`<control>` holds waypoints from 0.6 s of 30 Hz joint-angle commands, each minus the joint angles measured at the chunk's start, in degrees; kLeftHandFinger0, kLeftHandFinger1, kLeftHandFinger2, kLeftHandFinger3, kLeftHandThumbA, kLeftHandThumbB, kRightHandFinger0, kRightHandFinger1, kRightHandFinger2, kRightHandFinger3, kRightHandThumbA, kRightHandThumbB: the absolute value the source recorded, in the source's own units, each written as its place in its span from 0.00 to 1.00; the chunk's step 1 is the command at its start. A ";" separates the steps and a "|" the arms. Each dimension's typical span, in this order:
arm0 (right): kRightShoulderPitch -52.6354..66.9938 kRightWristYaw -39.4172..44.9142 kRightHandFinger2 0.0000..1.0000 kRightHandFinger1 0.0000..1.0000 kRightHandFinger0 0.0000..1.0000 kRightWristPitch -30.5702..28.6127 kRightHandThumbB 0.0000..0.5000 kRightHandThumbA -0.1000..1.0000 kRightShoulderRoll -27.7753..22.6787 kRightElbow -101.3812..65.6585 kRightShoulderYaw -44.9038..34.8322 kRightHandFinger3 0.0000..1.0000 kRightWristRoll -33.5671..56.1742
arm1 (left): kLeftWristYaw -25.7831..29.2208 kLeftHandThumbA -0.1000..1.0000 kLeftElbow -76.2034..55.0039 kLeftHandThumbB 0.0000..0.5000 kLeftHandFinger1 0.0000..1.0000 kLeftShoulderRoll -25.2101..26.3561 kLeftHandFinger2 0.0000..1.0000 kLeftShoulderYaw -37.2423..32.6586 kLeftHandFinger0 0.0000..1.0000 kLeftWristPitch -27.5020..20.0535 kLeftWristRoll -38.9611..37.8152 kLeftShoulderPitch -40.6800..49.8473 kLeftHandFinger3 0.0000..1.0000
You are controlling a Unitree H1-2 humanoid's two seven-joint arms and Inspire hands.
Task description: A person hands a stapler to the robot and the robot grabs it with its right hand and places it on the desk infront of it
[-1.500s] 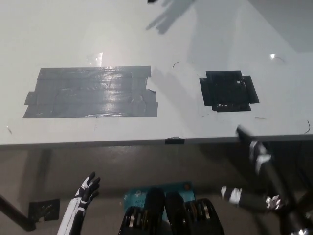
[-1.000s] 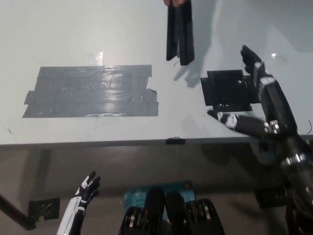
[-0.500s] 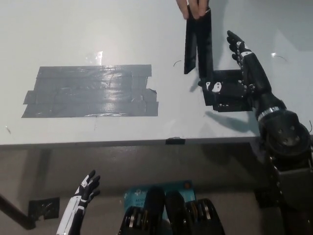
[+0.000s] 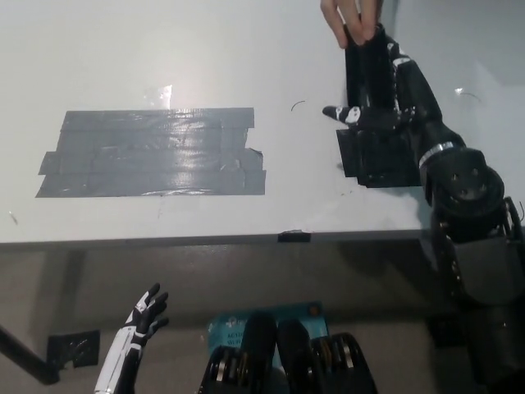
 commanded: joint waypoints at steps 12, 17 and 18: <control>-7.44 -5.25 0.57 0.20 0.00 -4.94 0.37 0.00 -0.56 7.90 2.01 0.51 -3.43 | -0.56 1.00 -1.40 0.90 1.00 0.30 1.00 0.34 0.95 -1.67 -0.88 0.15 1.00; -6.07 -5.06 0.88 0.45 0.01 -4.61 0.31 0.00 -0.77 8.28 3.18 0.83 -3.75 | -0.61 1.00 -1.11 0.89 1.00 0.47 1.00 0.55 0.94 -1.89 -1.05 0.34 1.00; -5.65 -5.16 0.88 0.47 0.00 -4.31 0.31 0.00 -0.70 7.97 3.41 0.85 -3.95 | -0.57 1.00 -1.47 0.89 1.00 0.49 1.00 0.59 0.94 -1.66 -1.00 0.66 1.00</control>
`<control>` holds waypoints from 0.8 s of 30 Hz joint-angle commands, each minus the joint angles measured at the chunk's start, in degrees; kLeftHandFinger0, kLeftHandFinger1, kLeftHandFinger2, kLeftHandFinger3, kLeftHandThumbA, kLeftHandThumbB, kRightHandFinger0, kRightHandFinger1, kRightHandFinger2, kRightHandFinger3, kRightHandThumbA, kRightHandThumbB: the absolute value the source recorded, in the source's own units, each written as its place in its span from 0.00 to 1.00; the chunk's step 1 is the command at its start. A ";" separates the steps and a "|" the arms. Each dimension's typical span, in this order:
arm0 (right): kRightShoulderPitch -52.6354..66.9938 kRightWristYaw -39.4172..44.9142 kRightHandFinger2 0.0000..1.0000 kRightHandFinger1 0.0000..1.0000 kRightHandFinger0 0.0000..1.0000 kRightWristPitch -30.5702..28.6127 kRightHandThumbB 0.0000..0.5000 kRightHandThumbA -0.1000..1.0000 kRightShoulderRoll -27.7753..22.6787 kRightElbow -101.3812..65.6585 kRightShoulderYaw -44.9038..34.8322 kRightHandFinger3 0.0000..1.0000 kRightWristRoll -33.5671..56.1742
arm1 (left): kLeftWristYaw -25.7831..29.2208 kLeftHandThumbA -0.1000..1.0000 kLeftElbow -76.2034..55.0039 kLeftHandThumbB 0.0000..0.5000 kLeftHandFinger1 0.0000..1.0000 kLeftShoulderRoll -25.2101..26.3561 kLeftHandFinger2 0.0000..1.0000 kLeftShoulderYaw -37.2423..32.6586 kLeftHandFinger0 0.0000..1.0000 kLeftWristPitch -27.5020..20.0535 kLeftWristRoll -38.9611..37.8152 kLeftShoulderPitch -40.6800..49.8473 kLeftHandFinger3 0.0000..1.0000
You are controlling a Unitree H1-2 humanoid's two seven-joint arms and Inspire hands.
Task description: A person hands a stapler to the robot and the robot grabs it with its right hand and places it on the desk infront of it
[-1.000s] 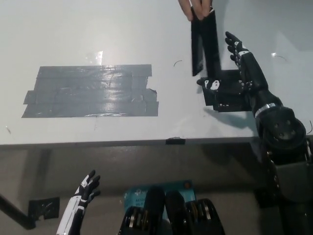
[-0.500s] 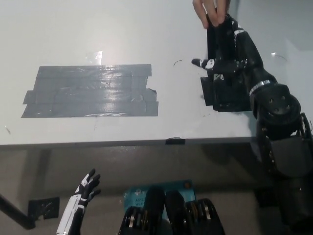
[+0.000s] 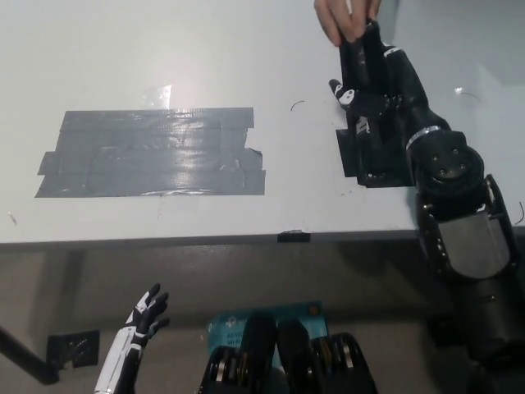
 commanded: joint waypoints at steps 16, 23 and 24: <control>1.85 -0.50 0.86 0.59 0.18 -3.75 0.41 0.19 -1.87 -7.43 -0.41 0.80 0.34 | -1.13 1.00 -0.12 0.90 1.00 0.26 1.00 -0.12 0.91 -1.92 -0.64 0.60 1.00; 0.16 3.70 0.72 0.46 0.09 -0.73 0.29 0.00 -3.33 -6.84 5.39 0.66 -2.62 | -1.31 1.00 -0.98 0.88 1.00 0.23 1.00 -0.23 0.90 -0.77 -0.87 0.16 1.00; 0.06 4.01 0.74 0.46 0.06 -0.74 0.29 0.00 -3.22 -6.47 5.51 0.69 -2.29 | -1.28 1.00 -0.93 0.87 1.00 0.27 1.00 -0.18 0.90 -0.90 -0.89 0.13 1.00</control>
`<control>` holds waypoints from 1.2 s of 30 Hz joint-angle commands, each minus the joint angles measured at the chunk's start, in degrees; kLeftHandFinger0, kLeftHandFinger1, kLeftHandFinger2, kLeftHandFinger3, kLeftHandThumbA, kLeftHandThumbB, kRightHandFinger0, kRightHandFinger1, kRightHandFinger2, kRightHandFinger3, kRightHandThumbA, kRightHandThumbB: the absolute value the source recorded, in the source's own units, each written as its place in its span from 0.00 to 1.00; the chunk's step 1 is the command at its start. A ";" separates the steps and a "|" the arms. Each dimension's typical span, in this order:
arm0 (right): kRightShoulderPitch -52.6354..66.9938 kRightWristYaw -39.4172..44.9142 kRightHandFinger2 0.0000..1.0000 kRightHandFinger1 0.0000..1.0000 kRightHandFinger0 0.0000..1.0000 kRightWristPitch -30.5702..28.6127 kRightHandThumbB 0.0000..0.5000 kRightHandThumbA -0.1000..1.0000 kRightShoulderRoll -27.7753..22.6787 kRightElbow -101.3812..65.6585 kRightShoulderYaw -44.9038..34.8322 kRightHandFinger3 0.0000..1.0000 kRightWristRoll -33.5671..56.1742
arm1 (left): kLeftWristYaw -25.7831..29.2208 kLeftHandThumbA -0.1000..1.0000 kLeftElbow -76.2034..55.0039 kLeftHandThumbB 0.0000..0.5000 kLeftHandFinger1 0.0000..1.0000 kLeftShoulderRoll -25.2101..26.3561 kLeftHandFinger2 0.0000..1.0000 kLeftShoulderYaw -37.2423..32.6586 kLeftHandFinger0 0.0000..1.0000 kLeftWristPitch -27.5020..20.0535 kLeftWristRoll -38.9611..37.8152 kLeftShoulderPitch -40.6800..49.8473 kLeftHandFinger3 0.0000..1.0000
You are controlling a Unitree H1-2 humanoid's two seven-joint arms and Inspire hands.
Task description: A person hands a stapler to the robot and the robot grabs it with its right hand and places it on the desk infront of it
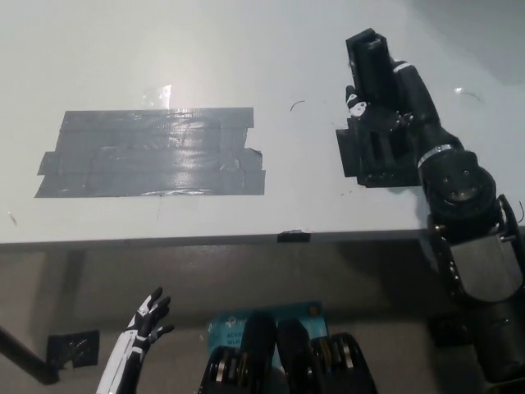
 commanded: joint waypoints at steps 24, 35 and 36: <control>-12.82 7.55 0.83 0.55 0.14 -10.40 0.29 0.05 -2.82 30.66 12.34 0.89 -5.06 | -0.52 1.00 -2.11 0.95 1.00 0.51 1.00 0.02 0.85 0.26 0.31 -2.10 1.00; -14.25 17.20 1.00 1.00 1.00 -13.66 1.00 0.87 -6.82 32.75 17.07 1.00 -5.93 | -0.74 1.00 -1.72 0.96 0.92 0.71 0.99 -0.21 0.75 -0.43 0.67 -2.87 1.00; -14.08 17.47 1.00 1.00 1.00 -14.19 1.00 0.91 -7.31 32.24 17.43 1.00 -6.15 | -0.86 1.00 -1.56 0.97 0.90 0.66 0.98 -0.12 0.75 -0.58 0.26 -2.92 1.00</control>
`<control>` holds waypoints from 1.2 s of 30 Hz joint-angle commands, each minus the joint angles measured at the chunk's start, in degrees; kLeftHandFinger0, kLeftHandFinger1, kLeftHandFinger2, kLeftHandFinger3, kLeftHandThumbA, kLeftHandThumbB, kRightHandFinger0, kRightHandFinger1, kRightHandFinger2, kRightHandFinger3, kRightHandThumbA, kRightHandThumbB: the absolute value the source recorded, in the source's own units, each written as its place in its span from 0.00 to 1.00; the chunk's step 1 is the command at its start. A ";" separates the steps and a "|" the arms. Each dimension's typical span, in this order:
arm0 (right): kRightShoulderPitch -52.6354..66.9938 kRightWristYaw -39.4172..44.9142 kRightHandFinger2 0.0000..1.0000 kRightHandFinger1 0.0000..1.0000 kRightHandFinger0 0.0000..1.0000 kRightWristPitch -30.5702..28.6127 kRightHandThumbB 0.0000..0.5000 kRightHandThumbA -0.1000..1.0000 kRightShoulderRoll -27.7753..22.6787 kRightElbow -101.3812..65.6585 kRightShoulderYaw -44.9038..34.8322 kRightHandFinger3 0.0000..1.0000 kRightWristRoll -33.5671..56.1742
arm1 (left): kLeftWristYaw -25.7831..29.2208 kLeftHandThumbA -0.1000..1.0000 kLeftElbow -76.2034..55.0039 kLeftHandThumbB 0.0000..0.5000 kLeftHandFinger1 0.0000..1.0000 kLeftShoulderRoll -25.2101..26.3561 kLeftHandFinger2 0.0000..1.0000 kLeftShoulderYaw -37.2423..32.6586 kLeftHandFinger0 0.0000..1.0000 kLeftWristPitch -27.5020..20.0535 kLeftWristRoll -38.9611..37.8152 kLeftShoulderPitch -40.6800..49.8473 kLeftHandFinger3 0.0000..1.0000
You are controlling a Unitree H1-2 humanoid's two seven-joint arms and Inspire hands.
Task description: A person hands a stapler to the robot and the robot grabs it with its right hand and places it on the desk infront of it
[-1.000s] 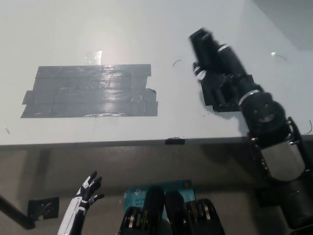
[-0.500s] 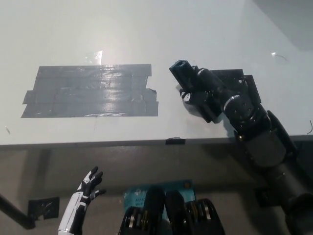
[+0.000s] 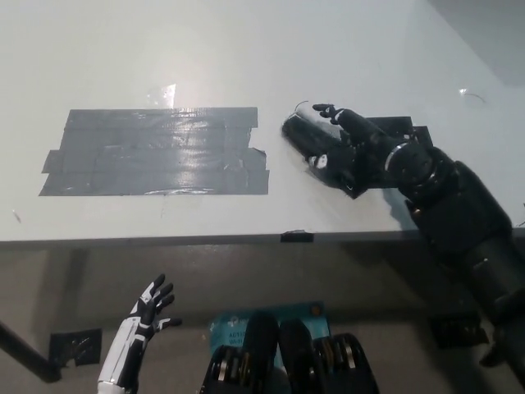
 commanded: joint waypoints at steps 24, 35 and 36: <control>-5.94 -1.53 1.00 1.00 1.00 2.14 0.99 1.00 -10.70 -44.26 -21.07 1.00 5.29 | -0.43 1.00 -0.79 0.97 0.88 0.50 0.92 0.13 0.75 0.00 -0.08 -2.94 1.00; 20.50 -0.19 1.00 1.00 1.00 7.78 0.92 1.00 -6.19 -86.72 -24.02 1.00 12.92 | -0.36 1.00 -0.12 1.00 1.00 1.23 1.00 0.00 0.95 -1.48 0.99 -4.26 1.00; 22.65 -0.30 1.00 1.00 1.00 7.69 0.91 1.00 -5.76 -87.98 -23.63 1.00 13.07 | -0.49 1.00 -0.05 1.00 1.00 1.26 1.00 0.06 0.95 -1.63 0.68 -4.25 1.00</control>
